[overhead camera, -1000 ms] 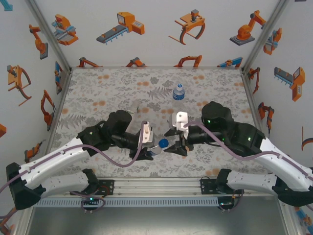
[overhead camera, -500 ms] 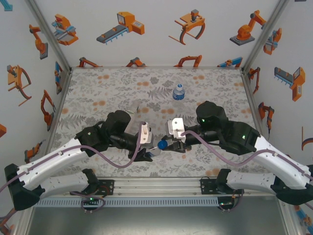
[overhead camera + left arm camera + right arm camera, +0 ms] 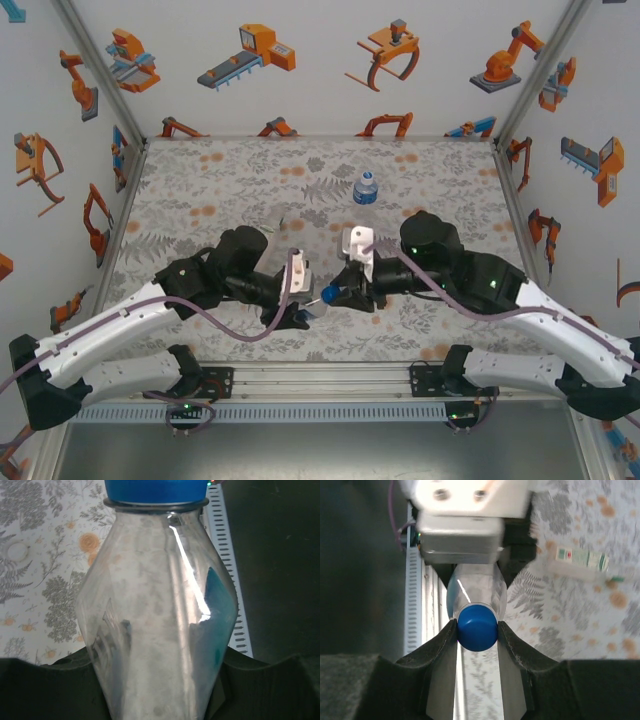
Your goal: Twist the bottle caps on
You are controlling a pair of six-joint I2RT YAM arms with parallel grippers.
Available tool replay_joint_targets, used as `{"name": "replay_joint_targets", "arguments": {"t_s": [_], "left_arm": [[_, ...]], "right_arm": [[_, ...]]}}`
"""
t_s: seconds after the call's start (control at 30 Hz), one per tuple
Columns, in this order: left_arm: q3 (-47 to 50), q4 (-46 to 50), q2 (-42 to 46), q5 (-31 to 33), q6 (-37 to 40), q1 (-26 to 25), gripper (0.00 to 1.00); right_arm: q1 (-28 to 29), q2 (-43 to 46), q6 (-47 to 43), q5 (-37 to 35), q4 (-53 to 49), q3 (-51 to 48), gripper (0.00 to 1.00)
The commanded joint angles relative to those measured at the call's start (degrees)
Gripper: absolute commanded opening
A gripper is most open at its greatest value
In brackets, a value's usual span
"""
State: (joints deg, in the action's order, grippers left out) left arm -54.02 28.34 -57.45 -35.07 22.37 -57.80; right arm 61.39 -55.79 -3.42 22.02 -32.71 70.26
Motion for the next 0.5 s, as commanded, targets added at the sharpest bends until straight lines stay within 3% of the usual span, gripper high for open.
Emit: {"name": "replay_joint_targets", "arguments": {"t_s": [0.0,0.2,0.27,0.37,0.47], "left_arm": [[-1.16,-3.11,-0.24,6.48,0.18,-0.34,0.0],[-0.04,-7.68,-0.91,12.44,1.23,-0.37,0.0],[-0.15,-8.71,-1.07,13.96,2.1,-0.34,0.0],[-0.43,-9.6,-1.45,15.69,3.04,-0.38,0.0],[-0.73,-9.34,-1.91,16.26,3.25,-0.38,0.07]], "right_arm": [[-0.19,-1.09,26.59,-14.1,3.91,-0.78,0.0],[-0.15,-0.12,62.94,-29.98,-1.28,-2.84,0.0],[-0.18,0.9,70.72,-31.77,-0.98,-5.12,0.0],[-0.17,1.46,74.22,-32.03,1.15,-6.82,0.0],[-0.14,1.01,73.94,-32.11,1.76,-6.52,0.0]]}}
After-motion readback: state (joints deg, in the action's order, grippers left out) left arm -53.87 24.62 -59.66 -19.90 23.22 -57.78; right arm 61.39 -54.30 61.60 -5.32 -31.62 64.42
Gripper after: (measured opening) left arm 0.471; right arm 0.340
